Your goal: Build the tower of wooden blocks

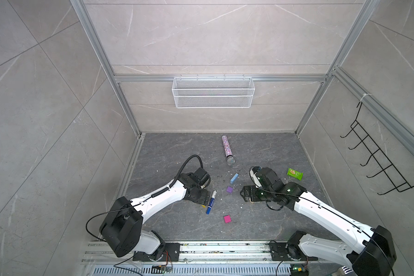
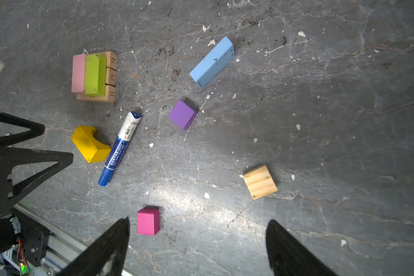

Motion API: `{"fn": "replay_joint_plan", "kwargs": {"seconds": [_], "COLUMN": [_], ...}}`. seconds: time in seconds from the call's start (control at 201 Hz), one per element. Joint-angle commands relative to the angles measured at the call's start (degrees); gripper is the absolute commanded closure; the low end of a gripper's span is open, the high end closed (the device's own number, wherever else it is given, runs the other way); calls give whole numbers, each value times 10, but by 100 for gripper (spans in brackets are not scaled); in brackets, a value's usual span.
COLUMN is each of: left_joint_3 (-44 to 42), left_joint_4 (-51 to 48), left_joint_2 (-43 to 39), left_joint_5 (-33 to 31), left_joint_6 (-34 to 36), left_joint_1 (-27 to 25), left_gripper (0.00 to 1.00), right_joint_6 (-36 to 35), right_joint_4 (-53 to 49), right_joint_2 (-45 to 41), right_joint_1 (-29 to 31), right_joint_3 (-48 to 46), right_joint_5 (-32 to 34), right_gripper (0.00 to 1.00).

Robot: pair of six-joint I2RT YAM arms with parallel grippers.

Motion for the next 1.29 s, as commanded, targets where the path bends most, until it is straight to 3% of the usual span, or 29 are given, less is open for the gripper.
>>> {"fn": "replay_joint_plan", "kwargs": {"seconds": [0.0,1.29], "left_joint_3": [-11,-17], "left_joint_4": [23,69], "left_joint_2": [8,95], "left_joint_5": [-10,-18], "left_joint_6": [34,29], "left_joint_1": [-2,-12], "left_gripper": [15,20], "right_joint_6": [-8,-14], "right_joint_4": [-11,-16], "right_joint_2": [-2,-1], "right_joint_1": [-1,-1], "right_joint_3": [12,12], "right_joint_5": [0,6], "right_gripper": [13,13]}}
